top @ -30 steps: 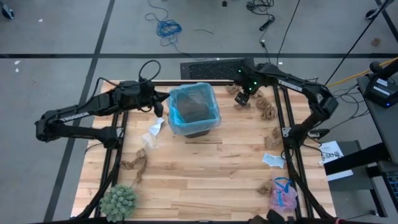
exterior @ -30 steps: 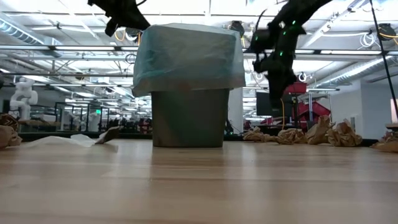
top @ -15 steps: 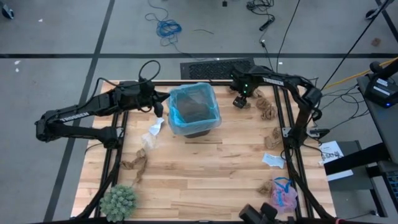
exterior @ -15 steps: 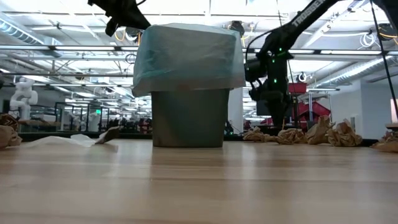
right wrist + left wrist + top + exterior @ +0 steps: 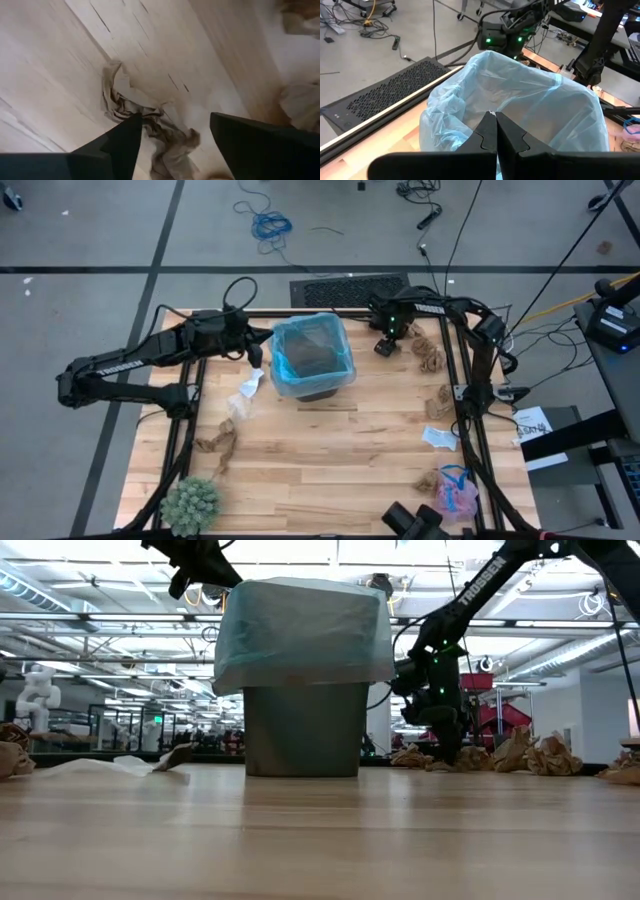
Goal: Pick and place trash into bin
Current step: Put the brown paper into the brown trash bin
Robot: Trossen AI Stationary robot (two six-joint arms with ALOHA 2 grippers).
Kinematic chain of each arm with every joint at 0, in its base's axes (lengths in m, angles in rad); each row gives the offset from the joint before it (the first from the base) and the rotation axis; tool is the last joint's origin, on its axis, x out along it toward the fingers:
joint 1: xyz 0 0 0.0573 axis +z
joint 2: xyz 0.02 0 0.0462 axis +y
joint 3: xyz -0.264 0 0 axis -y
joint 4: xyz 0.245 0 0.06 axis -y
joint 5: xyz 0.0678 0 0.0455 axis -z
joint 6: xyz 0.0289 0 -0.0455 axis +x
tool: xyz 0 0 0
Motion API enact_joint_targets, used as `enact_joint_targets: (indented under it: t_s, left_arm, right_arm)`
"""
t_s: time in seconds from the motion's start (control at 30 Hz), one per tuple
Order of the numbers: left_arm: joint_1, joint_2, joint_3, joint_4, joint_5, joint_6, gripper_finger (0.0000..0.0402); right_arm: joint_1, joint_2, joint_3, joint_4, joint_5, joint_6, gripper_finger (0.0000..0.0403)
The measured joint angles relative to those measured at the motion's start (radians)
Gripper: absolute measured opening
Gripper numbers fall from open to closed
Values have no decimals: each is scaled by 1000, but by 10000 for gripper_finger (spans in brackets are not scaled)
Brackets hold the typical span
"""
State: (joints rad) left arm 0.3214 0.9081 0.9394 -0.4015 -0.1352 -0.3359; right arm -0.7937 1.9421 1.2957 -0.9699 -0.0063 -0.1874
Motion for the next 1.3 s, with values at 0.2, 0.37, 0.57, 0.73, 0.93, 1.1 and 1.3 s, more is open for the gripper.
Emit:
enact_joint_targets:
  t_s: [0.2,0.37,0.57,0.73,0.93,1.1,1.3]
  left_arm:
    - [0,0,0,0,0,-1,0]
    - [-1,0,0,0,0,-1,0]
    - [-1,-1,0,14,0,-1,0]
    - [-1,-6,1,29,0,1,0]
    - [-1,-6,1,29,0,1,0]
    - [0,-6,1,29,-2,1,0]
    - [0,-6,1,30,-8,1,0]
  right_arm:
    - [-1,29,0,-1,-3,8,129]
    - [-1,6,0,-1,9,13,16]
    - [-2,-125,0,-98,0,50,3]
    - [6,-322,1,-150,-56,101,1]
    - [34,-513,130,-179,-108,205,1]
    - [108,-532,356,-161,-133,253,0]
    - [198,-442,595,-155,-172,259,0]
